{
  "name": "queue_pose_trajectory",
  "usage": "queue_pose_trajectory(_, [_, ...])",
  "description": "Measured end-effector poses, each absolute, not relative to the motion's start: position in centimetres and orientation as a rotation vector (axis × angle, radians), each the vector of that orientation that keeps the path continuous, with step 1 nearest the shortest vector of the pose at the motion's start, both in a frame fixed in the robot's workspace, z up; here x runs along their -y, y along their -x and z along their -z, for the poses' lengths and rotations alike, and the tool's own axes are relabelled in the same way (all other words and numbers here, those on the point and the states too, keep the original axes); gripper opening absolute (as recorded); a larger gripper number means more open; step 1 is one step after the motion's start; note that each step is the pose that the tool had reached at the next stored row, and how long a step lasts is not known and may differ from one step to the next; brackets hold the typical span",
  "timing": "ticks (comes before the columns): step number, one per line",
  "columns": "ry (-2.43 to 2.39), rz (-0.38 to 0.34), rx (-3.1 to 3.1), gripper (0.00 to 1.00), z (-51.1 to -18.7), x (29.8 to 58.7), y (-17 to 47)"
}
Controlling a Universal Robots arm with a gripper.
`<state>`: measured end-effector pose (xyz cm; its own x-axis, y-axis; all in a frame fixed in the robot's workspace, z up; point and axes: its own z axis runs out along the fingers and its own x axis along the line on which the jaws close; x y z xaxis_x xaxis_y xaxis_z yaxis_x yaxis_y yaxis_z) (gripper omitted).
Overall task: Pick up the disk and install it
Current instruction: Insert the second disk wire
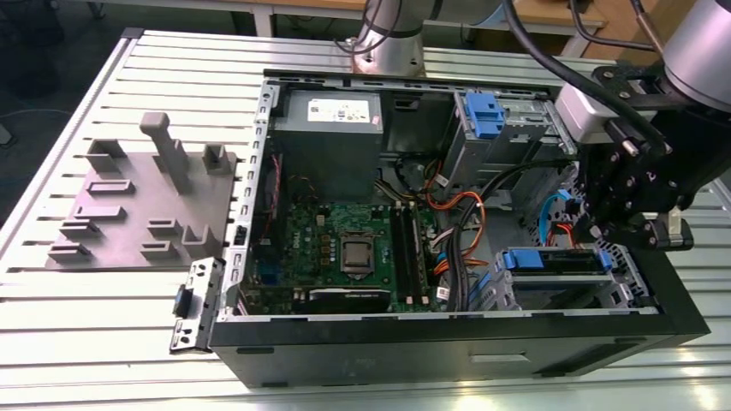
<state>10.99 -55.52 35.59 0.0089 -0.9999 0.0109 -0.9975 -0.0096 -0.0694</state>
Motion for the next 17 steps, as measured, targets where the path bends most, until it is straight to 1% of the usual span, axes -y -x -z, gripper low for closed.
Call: queue_pose_trajectory(17, [2.202, 0.086, -2.182, 0.11, -37.9, 53.2, -11.0])
